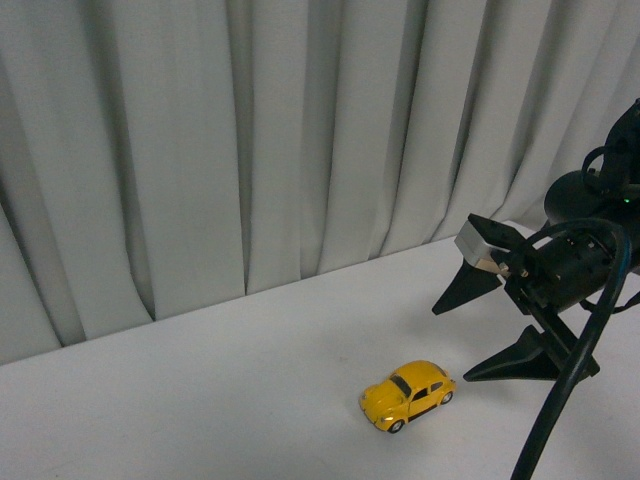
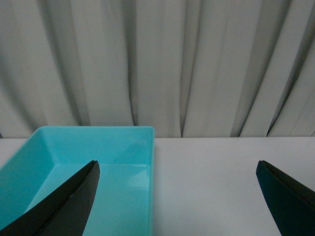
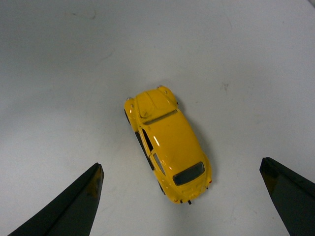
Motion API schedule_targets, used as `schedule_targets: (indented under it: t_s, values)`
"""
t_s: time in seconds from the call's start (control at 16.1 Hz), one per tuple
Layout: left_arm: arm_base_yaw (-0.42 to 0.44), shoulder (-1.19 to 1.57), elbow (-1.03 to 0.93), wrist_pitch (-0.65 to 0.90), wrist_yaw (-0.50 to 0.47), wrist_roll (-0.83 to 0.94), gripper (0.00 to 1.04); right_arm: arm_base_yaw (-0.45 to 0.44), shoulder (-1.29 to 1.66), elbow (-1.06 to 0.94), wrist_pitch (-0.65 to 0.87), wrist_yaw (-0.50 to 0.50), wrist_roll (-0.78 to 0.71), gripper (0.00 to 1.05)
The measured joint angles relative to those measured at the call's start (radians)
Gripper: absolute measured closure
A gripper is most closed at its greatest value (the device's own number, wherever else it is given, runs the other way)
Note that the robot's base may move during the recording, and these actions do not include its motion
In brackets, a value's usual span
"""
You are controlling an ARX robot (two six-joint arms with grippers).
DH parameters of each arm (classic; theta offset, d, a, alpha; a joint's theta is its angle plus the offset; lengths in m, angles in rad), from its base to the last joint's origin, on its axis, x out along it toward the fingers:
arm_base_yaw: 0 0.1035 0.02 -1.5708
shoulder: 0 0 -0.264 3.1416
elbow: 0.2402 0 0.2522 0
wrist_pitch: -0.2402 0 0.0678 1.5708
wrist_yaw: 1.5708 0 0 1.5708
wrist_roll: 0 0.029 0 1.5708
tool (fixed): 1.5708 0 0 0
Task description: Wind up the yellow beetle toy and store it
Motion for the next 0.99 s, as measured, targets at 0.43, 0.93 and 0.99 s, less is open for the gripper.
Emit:
schedule_targets:
  t_s: [0.43, 0.93, 0.99]
  values:
    - [0.0, 0.0, 0.0, 0.0, 0.0, 0.0, 0.07, 0.052, 0.145, 0.14, -0.027, 0.01, 0.0, 0.07]
    - [0.0, 0.0, 0.0, 0.0, 0.0, 0.0, 0.07, 0.109, 0.186, 0.178, -0.083, 0.034, 0.0, 0.07]
    - [0.0, 0.0, 0.0, 0.0, 0.0, 0.0, 0.07, 0.111, 0.192, 0.179, -0.083, 0.043, 0.0, 0.07]
